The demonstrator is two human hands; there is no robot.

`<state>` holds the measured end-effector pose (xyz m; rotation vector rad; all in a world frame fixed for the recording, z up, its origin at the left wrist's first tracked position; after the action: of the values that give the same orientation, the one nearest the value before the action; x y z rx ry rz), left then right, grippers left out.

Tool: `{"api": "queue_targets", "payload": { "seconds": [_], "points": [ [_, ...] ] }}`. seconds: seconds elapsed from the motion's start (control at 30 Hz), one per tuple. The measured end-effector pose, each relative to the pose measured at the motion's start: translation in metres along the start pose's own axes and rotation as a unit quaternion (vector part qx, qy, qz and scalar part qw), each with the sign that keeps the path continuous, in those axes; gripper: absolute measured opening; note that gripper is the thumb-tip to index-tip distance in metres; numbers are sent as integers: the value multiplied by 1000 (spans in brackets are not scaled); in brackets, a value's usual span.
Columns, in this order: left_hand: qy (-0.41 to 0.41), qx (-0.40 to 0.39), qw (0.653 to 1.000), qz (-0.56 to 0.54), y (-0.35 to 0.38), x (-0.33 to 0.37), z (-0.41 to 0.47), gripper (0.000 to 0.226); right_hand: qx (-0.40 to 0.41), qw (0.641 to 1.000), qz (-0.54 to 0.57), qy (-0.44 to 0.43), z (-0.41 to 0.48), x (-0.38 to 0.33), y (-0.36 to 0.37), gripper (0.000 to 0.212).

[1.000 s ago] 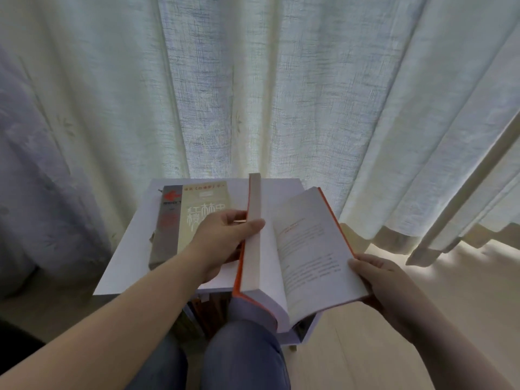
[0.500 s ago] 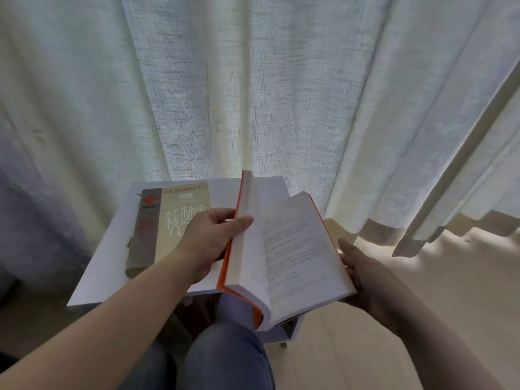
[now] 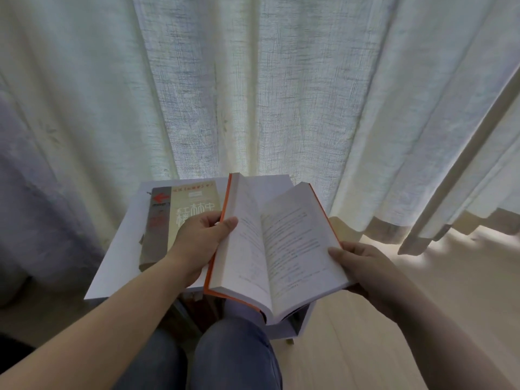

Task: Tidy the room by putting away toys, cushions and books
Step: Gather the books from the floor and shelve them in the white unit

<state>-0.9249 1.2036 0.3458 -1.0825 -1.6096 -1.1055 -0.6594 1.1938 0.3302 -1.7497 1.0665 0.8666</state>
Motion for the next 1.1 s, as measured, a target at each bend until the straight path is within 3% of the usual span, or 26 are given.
{"api": "queue_targets", "payload": {
  "seconds": [0.13, 0.37, 0.67, 0.97, 1.1],
  "points": [
    [-34, 5, 998, -58, -1, -6, 0, 14, 5, 1000, -7, -13, 1, -8, 6, 21],
    [1, 16, 999, 47, 15, 13, 23, 15, 23, 1000, 15, 4, 17, 1, 8, 22],
    [13, 10, 995, 93, 44, 41, 69, 7, 33, 996, 71, 37, 71, 8, 7, 23],
    [30, -18, 988, 148, 77, 40, 115, 17, -26, 990, 126, 58, 118, 12, 16, 24],
    [52, -30, 969, 240, 88, 36, 135, 13, -55, 980, 172, 88, 125, 15, 30, 30]
  ]
}}
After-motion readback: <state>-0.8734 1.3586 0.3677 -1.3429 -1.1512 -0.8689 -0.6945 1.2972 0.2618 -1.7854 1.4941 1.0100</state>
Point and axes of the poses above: each hand's wrist, its own z-axis towards the middle knuckle, its own y-axis out of the palm, x = y × z, the point moved 10 cm from there along z, towards the middle knuckle, and after that the axes turned 14 degrees about -z, right-handed, at the moved point
